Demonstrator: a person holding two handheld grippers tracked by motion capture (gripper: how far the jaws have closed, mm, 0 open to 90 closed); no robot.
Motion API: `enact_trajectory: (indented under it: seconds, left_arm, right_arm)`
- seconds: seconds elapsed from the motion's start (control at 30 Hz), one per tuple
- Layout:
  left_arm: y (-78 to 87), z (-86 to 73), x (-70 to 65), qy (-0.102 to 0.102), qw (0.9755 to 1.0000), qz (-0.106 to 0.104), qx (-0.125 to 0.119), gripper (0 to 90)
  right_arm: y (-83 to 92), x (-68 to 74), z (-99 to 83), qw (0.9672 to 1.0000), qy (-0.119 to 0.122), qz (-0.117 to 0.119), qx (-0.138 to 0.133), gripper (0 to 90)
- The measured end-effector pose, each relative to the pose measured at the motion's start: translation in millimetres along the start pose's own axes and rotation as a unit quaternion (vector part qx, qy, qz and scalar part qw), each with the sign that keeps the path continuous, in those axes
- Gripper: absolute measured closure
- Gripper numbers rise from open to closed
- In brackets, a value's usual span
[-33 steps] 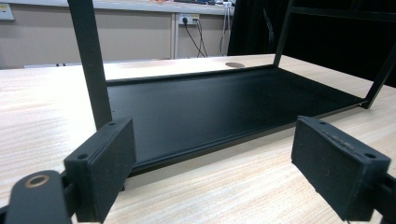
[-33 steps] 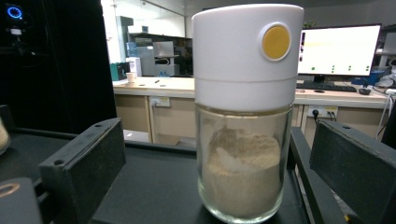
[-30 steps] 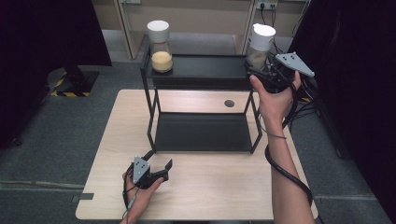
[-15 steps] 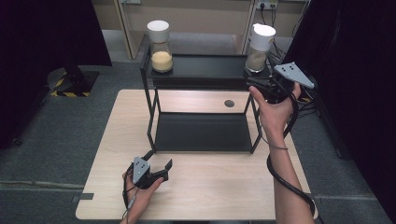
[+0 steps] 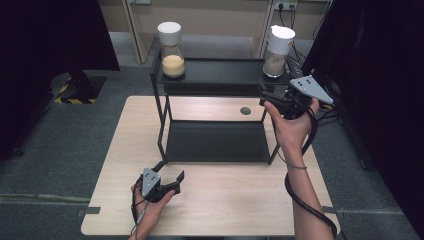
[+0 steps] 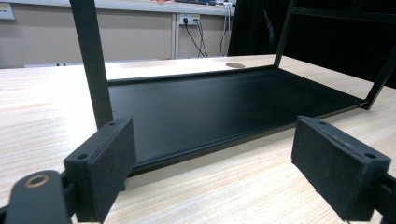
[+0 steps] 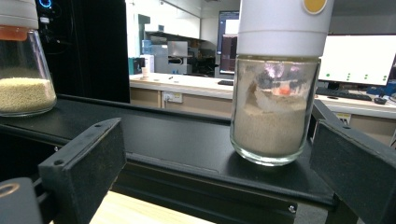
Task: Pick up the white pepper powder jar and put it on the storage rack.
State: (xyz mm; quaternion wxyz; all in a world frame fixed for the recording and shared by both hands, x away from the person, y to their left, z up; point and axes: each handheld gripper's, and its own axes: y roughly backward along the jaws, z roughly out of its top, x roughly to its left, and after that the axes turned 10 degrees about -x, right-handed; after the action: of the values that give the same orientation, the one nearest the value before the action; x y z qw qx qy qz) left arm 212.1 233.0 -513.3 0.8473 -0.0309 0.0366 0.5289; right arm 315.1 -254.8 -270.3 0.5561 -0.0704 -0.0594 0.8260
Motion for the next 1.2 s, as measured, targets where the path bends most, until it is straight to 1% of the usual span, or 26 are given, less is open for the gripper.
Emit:
enact_trajectory:
  seconds: [0.3,1.2]
  left_arm:
    - [0.0,-0.4,-0.3,0.001,1.0000,0.000,-0.001,13.2]
    - [0.2,-0.8,-0.1,0.004,1.0000,0.002,-0.002,13.2]
  right_arm:
    - [8.2,0.4,-8.8,1.0000,-0.001,0.000,0.000,3.8]
    - [23.6,1.4,-36.1,0.9997,-0.010,0.008,0.020,3.8]
